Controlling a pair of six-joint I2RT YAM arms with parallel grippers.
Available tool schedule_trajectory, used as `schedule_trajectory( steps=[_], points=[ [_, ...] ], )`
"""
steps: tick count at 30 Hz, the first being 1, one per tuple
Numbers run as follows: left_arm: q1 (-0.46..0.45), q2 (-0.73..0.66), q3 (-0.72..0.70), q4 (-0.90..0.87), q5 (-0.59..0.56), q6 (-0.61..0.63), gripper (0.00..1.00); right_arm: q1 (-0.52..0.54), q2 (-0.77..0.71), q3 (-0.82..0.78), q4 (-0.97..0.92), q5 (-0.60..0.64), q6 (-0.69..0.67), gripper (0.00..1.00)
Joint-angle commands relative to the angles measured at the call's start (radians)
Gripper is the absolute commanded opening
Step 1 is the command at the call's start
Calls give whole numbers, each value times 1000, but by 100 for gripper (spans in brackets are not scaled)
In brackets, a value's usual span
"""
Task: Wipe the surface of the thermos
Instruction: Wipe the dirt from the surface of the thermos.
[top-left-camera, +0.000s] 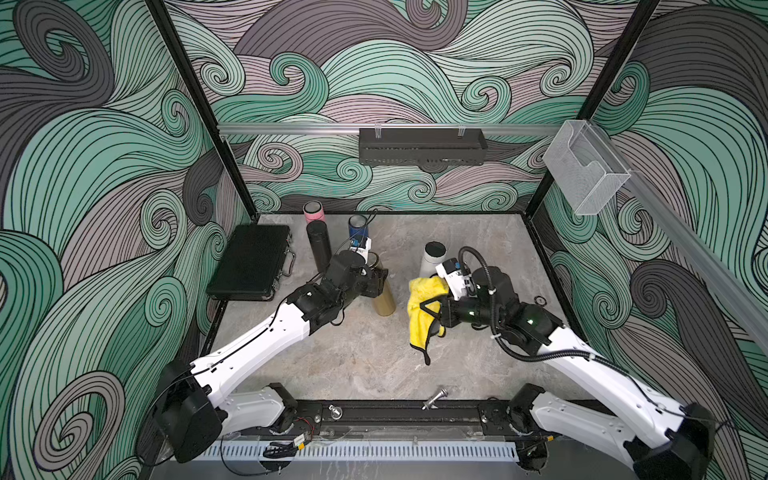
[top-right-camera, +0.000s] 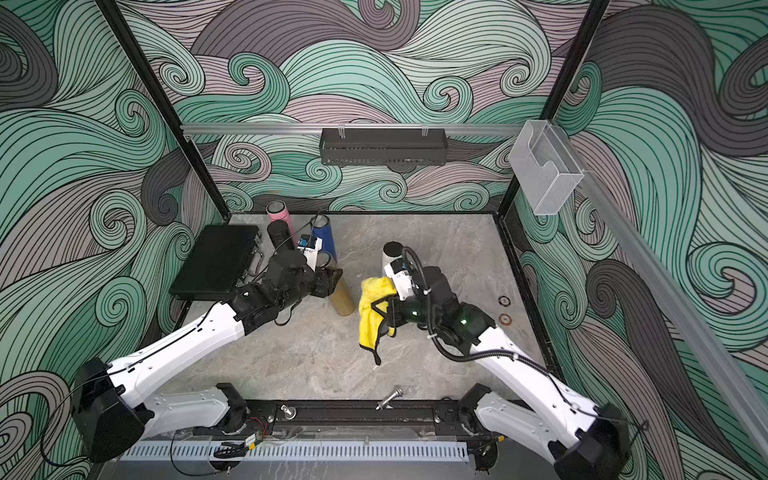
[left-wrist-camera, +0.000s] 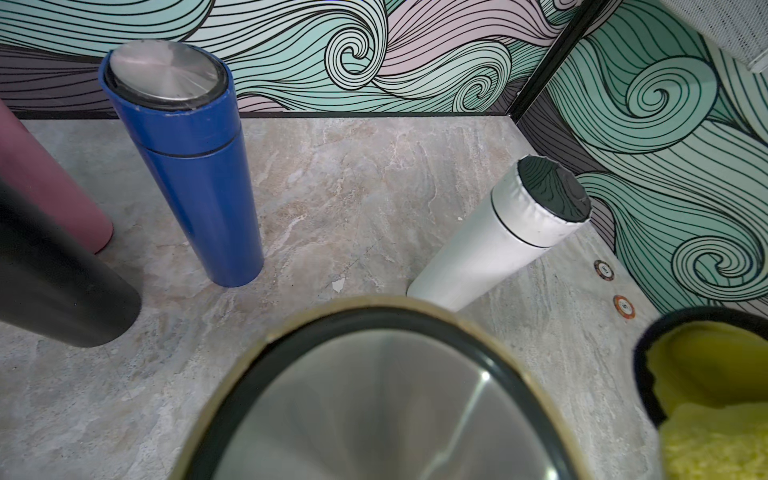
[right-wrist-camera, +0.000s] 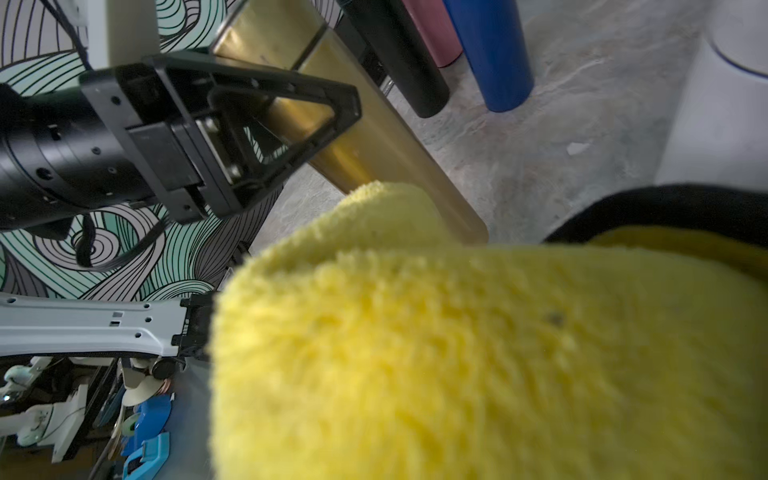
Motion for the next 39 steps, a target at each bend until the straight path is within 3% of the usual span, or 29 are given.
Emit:
schedule_trajectory(
  steps=[1, 5, 8, 11, 15, 18, 24, 31, 39],
  points=[
    [8, -42, 59, 38, 23, -37, 0, 55, 98, 71, 181, -5, -17, 0],
    [7, -68, 38, 79, -1, -137, 0, 113, 220, 98, 292, 132, 35, 0],
    [6, -94, 17, 121, -10, -202, 0, 123, 287, 33, 421, 174, 99, 0],
    [8, -121, 9, 153, -11, -223, 0, 127, 330, -16, 404, 252, 141, 0],
    [8, -145, 29, 137, -22, -228, 0, 128, 294, -122, 344, 350, 169, 0],
    [8, -151, 32, 136, -29, -238, 0, 128, 240, -159, 332, 354, 157, 0],
    [8, -117, 49, 121, -45, -300, 0, 185, 219, -27, 355, 344, 86, 0],
    [8, -94, 46, 171, -19, -409, 0, 252, 351, 152, 392, 376, 47, 0],
    [8, -131, 41, 170, -36, -415, 0, 257, 376, 57, 357, 533, 126, 0]
  ],
)
